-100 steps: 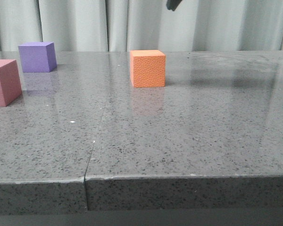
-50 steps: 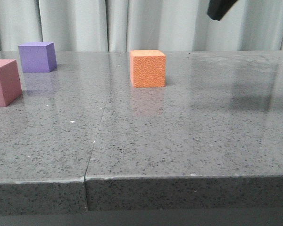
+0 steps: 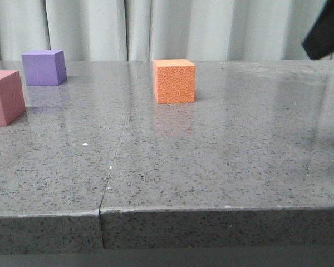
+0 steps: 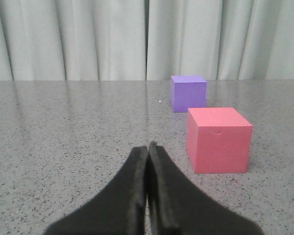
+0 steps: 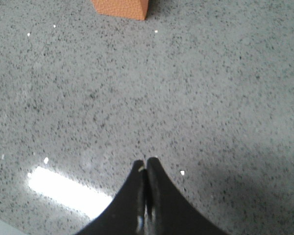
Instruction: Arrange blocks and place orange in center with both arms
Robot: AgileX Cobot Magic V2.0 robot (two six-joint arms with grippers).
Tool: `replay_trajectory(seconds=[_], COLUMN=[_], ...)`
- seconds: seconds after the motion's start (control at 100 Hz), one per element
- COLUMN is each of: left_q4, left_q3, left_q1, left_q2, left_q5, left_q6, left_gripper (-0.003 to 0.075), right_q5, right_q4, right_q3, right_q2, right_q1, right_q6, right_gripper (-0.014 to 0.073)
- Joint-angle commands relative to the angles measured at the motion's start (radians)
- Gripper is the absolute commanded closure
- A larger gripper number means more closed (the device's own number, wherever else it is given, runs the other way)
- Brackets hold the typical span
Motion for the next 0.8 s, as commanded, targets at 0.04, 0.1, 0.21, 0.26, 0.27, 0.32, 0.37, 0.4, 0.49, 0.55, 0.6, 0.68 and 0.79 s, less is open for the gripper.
replay_trajectory(seconds=[0.04, 0.1, 0.21, 0.26, 0.27, 0.32, 0.37, 0.4, 0.49, 0.55, 0.6, 0.68, 0.79], left_q4=[-0.006, -0.008, -0.014, -0.016, -0.016, -0.024, -0.037, -0.042, -0.042, -0.042, -0.042, -0.042, -0.042], left_q3=[0.041, 0.041, 0.031, 0.027, 0.027, 0.017, 0.007, -0.002, -0.044, -0.082, -0.118, -0.184, -0.288], left_q1=[0.002, 0.002, 0.002, 0.002, 0.002, 0.002, 0.002, 0.002, 0.002, 0.002, 0.002, 0.002, 0.002], left_q2=[-0.029, -0.029, -0.029, -0.029, -0.029, -0.029, -0.027, -0.027, -0.027, -0.027, -0.025, -0.002, 0.062], left_q5=[-0.094, -0.101, -0.103, -0.103, -0.103, -0.100, -0.098, -0.098, -0.078, -0.057, -0.019, 0.081, 0.187], left_q6=[-0.009, -0.009, -0.009, -0.009, -0.009, -0.009, -0.009, -0.009, -0.009, -0.009, -0.009, -0.009, -0.009], left_gripper=[0.0741, 0.0741, 0.0741, 0.0741, 0.0741, 0.0741, 0.0741, 0.0741, 0.0741, 0.0741, 0.0741, 0.0741, 0.0741], right_q5=[-0.156, -0.191, -0.227, -0.231, -0.231, -0.232, -0.234, -0.237, -0.239, -0.235, -0.233, -0.233, -0.234], right_q4=[-0.005, -0.005, -0.005, -0.005, -0.005, -0.005, -0.005, -0.005, -0.005, -0.005, -0.005, -0.004, -0.004], right_q3=[0.093, 0.142, 0.226, 0.256, 0.260, 0.289, 0.312, 0.324, 0.347, 0.351, 0.351, 0.351, 0.351], right_q2=[-0.124, -0.177, -0.269, -0.309, -0.315, -0.352, -0.386, -0.408, -0.452, -0.467, -0.472, -0.473, -0.473], right_q1=[-0.001, -0.001, -0.001, -0.001, -0.001, -0.001, -0.001, -0.001, -0.001, -0.001, -0.001, -0.001, -0.001], right_q6=[-0.019, -0.019, -0.019, -0.019, -0.019, -0.019, -0.019, -0.019, -0.019, -0.019, -0.019, -0.019, -0.019], right_gripper=[0.0663, 0.0663, 0.0663, 0.0663, 0.0663, 0.0663, 0.0663, 0.0663, 0.0663, 0.0663, 0.0663, 0.0663, 0.0663])
